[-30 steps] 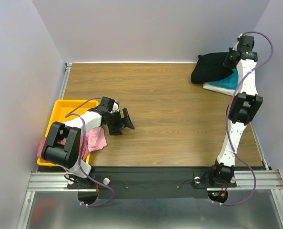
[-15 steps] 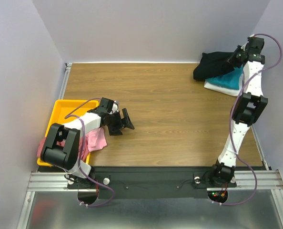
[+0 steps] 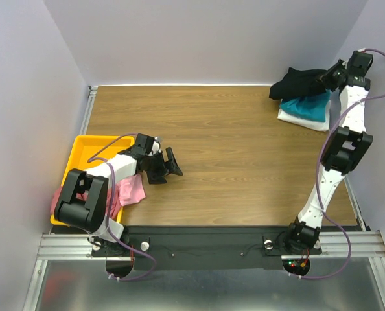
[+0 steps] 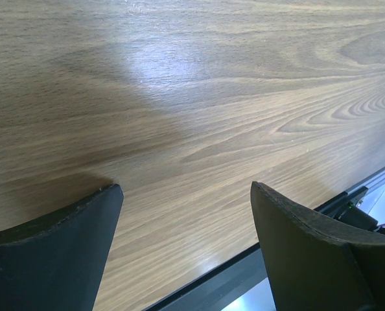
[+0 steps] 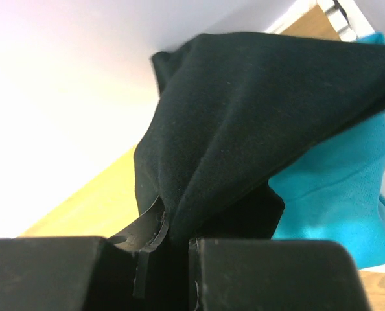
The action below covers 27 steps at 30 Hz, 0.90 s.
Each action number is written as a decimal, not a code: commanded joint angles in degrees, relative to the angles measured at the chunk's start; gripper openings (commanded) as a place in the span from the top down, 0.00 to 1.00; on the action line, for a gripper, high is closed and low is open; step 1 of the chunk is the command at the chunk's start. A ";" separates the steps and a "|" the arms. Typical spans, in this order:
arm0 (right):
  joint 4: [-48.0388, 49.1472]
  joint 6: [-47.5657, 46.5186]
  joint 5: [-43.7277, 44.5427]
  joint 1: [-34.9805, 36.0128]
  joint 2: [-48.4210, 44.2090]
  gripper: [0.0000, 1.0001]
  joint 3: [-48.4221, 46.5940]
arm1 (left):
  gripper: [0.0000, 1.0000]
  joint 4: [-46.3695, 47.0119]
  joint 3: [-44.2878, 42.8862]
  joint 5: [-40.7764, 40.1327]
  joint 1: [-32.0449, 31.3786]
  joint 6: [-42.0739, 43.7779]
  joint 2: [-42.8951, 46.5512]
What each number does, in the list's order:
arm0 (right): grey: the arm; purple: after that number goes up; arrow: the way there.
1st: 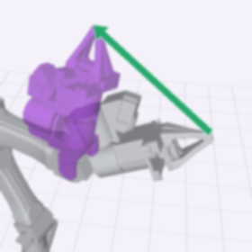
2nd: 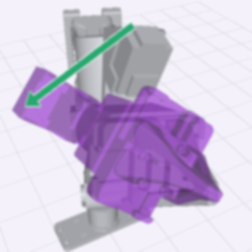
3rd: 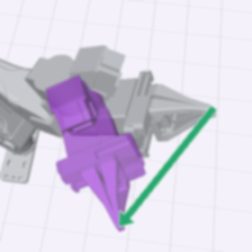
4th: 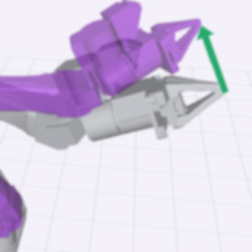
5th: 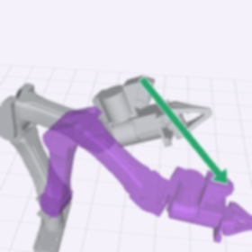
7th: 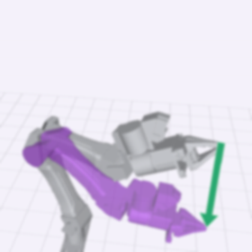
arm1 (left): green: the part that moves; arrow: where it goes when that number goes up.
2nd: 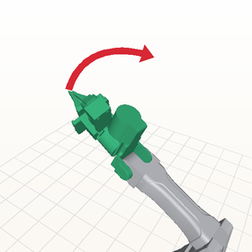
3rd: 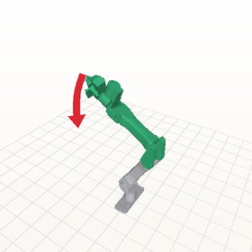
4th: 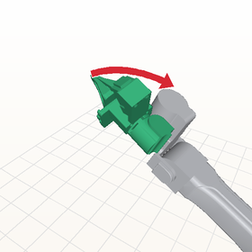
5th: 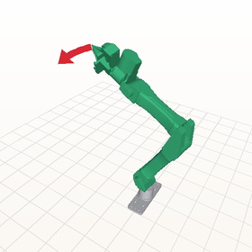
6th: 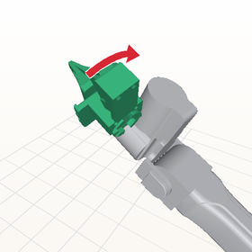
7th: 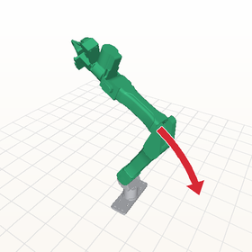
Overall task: Fold and stack the t-shirts
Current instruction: Neatly place the folded tshirt to the corner
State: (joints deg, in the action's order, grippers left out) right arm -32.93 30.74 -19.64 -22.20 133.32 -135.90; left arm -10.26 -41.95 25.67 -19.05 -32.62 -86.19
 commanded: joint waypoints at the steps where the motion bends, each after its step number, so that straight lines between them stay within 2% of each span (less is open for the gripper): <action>1: 9.28 2.22 0.04 -1.88 -7.19 0.99 0.98 | 0.06 -6.88 5.57 -4.14 -0.81 1.68 -3.98; 10: 9.99 -2.26 1.27 -3.91 -8.69 1.00 5.64 | 0.06 -6.52 6.10 -3.87 -0.81 1.68 -3.72; 18: 10.08 -9.72 -1.81 -4.08 -6.23 0.99 7.12 | 0.06 -6.61 6.10 -3.61 -0.90 1.60 -3.90; 23: 10.51 -14.38 3.98 -4.08 -8.77 1.00 15.46 | 0.06 -7.14 6.10 -3.70 -1.17 1.42 -3.63; 27: 11.04 -17.55 6.80 -3.91 -8.34 0.98 17.07 | 0.06 -7.40 5.92 -3.61 -1.25 1.68 -4.24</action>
State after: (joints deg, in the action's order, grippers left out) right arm -26.15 18.02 -17.17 -25.02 128.16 -119.26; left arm -8.97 -40.84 25.69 -19.00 -32.64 -85.71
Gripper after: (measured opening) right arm 0.109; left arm 0.942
